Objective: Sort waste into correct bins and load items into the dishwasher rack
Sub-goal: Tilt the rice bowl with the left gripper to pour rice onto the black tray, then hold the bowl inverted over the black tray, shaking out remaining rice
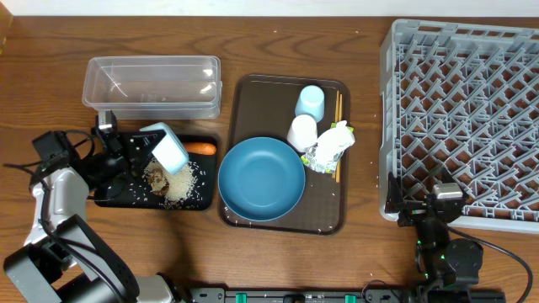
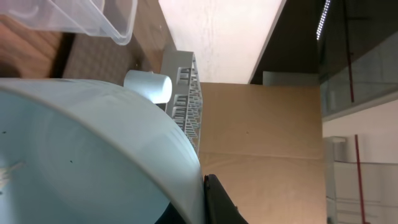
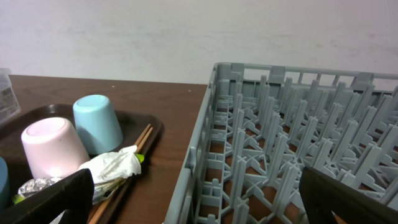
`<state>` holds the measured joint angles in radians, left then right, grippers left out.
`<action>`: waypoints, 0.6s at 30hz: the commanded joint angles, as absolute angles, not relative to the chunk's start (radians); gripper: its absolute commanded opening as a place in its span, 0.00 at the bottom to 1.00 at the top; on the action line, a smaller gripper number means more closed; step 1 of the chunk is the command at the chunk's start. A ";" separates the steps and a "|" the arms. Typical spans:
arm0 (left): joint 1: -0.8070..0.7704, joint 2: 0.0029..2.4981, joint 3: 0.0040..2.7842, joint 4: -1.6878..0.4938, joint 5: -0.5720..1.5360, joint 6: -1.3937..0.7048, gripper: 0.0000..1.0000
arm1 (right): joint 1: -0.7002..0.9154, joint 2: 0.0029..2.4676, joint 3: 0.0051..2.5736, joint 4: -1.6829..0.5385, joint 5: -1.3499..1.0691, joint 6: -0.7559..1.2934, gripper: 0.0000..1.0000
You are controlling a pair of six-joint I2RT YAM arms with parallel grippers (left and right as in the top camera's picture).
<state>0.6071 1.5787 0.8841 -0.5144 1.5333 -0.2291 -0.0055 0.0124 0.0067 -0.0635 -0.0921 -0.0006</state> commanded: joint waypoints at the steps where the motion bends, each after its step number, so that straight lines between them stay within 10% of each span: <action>1: 0.615 1.588 0.881 -0.516 1.478 -0.263 0.06 | -0.012 0.007 0.006 -0.068 -0.086 0.010 0.99; 18: 0.624 1.588 0.881 -0.488 1.573 -0.305 0.06 | -0.012 0.007 0.006 -0.068 -0.086 0.010 0.99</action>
